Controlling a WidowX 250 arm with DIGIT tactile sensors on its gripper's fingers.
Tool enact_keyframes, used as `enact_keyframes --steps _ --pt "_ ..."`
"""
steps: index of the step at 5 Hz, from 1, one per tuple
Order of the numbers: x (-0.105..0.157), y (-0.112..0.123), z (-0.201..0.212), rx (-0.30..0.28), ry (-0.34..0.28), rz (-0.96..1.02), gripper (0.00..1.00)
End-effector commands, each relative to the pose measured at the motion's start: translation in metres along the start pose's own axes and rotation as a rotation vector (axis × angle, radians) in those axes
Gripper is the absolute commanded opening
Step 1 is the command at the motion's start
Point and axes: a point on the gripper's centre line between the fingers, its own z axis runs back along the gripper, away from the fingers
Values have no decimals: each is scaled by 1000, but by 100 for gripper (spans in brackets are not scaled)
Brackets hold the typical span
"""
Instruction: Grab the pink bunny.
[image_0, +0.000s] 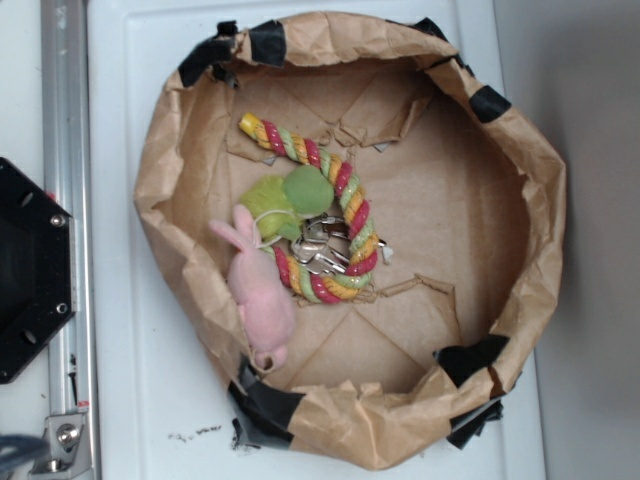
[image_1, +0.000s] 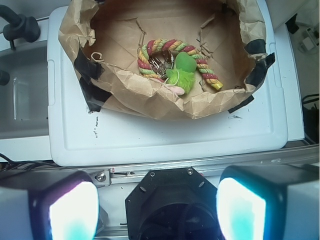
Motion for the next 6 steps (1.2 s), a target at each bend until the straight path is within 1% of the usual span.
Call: enact_keyframes --steps 1,2,3,4,5,6 --pt "0 0 0 0 0 0 100" --pt "46 19 -50 109 84 192 100" --pt "91 29 -65 73 60 419 100" --pt "133 35 -86 19 102 673 100" --pt "126 28 -125 30 312 933 100" --pt "99 17 -163 51 410 1037 100"
